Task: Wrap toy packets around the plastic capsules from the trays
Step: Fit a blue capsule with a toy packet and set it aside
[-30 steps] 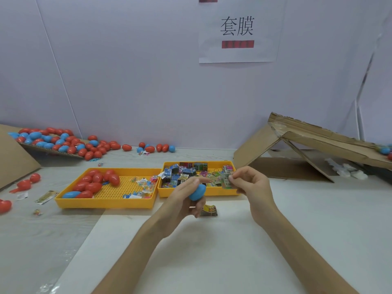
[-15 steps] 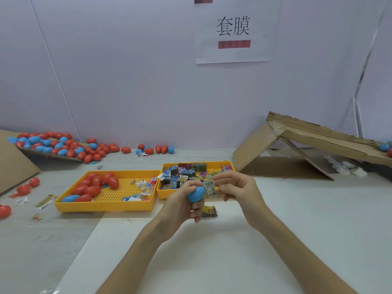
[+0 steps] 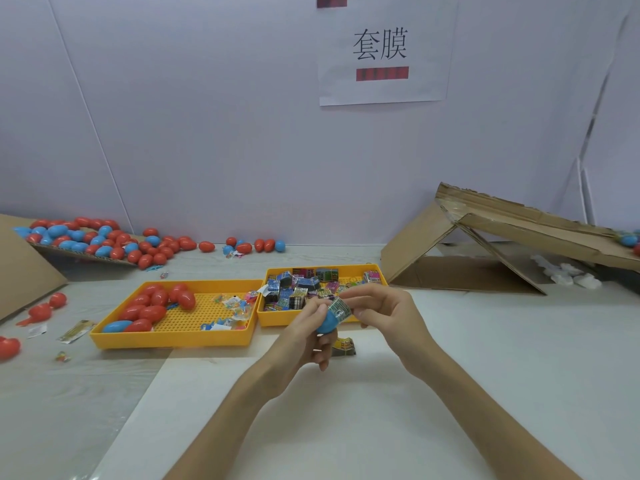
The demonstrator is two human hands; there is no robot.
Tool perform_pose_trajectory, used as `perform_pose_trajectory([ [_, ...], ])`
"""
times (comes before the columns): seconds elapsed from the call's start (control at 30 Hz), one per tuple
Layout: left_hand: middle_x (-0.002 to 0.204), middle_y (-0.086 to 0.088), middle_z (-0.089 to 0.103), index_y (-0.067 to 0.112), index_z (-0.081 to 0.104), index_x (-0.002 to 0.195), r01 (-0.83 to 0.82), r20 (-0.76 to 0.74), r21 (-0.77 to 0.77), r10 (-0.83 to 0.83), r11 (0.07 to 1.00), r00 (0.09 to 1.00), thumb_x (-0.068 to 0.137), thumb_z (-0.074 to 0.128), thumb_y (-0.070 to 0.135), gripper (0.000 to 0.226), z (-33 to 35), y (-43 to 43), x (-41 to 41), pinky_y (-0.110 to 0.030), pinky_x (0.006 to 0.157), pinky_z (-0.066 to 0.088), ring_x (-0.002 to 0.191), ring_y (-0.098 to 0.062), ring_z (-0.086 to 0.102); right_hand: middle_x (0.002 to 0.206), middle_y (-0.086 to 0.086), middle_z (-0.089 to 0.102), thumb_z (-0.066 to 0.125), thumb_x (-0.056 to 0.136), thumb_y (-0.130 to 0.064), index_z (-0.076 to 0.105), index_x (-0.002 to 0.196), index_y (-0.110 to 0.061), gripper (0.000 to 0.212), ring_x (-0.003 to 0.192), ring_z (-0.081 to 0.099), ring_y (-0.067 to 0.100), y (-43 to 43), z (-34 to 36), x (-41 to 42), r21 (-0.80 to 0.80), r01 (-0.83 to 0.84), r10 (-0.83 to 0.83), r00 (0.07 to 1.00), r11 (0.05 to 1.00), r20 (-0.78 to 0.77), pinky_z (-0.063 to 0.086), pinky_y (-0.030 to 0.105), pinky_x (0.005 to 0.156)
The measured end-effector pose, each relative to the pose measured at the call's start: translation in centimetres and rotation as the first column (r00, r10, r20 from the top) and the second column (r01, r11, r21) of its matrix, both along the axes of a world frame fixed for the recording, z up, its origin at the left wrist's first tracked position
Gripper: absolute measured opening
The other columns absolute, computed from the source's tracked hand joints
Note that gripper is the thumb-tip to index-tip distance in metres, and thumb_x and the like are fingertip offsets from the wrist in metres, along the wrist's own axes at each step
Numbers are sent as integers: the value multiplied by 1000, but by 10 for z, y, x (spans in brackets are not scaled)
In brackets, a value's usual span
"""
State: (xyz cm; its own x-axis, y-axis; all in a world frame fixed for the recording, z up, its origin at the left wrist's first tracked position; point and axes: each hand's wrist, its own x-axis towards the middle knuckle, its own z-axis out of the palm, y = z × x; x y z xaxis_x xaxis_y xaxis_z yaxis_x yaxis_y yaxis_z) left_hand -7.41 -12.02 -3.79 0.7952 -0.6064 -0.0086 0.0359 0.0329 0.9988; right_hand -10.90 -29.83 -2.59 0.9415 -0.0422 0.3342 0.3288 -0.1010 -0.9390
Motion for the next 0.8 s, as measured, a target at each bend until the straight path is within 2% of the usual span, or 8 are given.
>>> perform_pose_trajectory([
  [0.17, 69, 0, 41, 6, 41, 133, -6, -33, 18, 7, 1000, 999, 104, 39, 44, 47, -1, -1, 1, -28, 55, 42, 55, -15, 39, 92, -1, 78, 67, 88, 10, 76, 94, -19, 32, 93, 74, 12, 2, -2, 0, -13, 22, -22, 999, 1000, 48, 54, 19, 73],
  [0.23, 70, -2, 40, 10, 47, 127, 10, -66, -35, -13, 999, 998, 95, 47, 39, 43, 3, -1, 0, -29, 53, 42, 55, -17, 38, 90, 1, 78, 71, 85, 9, 76, 92, -18, 28, 91, 74, 15, 2, -3, 0, -5, 45, -45, 996, 999, 77, 56, 20, 73],
  [0.3, 70, -4, 39, 11, 49, 122, 20, -91, -74, -27, 997, 996, 88, 45, 33, 41, 6, -1, -1, -30, 52, 41, 55, -18, 37, 88, 3, 77, 75, 83, 7, 76, 88, -17, 25, 89, 74, 18, 2, -3, 0, 9, 64, -65, 993, 998, 99, 57, 23, 74],
  [0.4, 71, -5, 38, 9, 46, 125, 1, -82, -69, -6, 998, 997, 103, 33, 21, 28, 5, -2, -2, -31, 54, 39, 54, -17, 38, 86, 4, 77, 76, 83, 4, 76, 84, -19, 23, 87, 74, 19, 2, -2, 0, 31, 70, -73, 993, 997, 98, 56, 23, 73],
  [0.5, 72, -5, 38, 9, 44, 126, -14, -71, -58, 10, 998, 997, 106, 27, 18, 28, 5, -2, -3, -31, 55, 39, 55, -17, 37, 88, 5, 77, 73, 87, 2, 76, 88, -18, 20, 89, 74, 20, 2, -2, -1, 29, 52, -55, 995, 998, 86, 56, 24, 75],
  [0.63, 73, -5, 40, 9, 44, 128, -6, -63, -54, 2, 999, 998, 106, 30, 18, 27, 6, -1, -3, -30, 54, 41, 56, -16, 39, 87, 3, 77, 79, 82, -1, 75, 91, -22, 23, 88, 74, 18, 3, -1, -2, 8, 40, -40, 997, 999, 71, 57, 24, 75],
  [0.7, 74, -5, 43, 11, 44, 127, 13, -64, -62, -17, 998, 998, 103, 39, 20, 26, 5, -2, -3, -29, 54, 41, 56, -16, 40, 86, 5, 77, 79, 81, 1, 75, 91, -22, 26, 87, 73, 18, 2, -1, -2, 32, 38, -40, 997, 999, 61, 56, 24, 74],
  [0.8, 77, -5, 49, 10, 43, 129, 33, -55, -78, -37, 996, 998, 86, 52, 28, 48, 6, -1, -3, -29, 53, 42, 56, -18, 42, 85, 7, 76, 78, 81, 4, 76, 88, -24, 30, 86, 72, 18, 0, -1, -1, 93, 36, -40, 998, 995, 44, 55, 25, 76],
])
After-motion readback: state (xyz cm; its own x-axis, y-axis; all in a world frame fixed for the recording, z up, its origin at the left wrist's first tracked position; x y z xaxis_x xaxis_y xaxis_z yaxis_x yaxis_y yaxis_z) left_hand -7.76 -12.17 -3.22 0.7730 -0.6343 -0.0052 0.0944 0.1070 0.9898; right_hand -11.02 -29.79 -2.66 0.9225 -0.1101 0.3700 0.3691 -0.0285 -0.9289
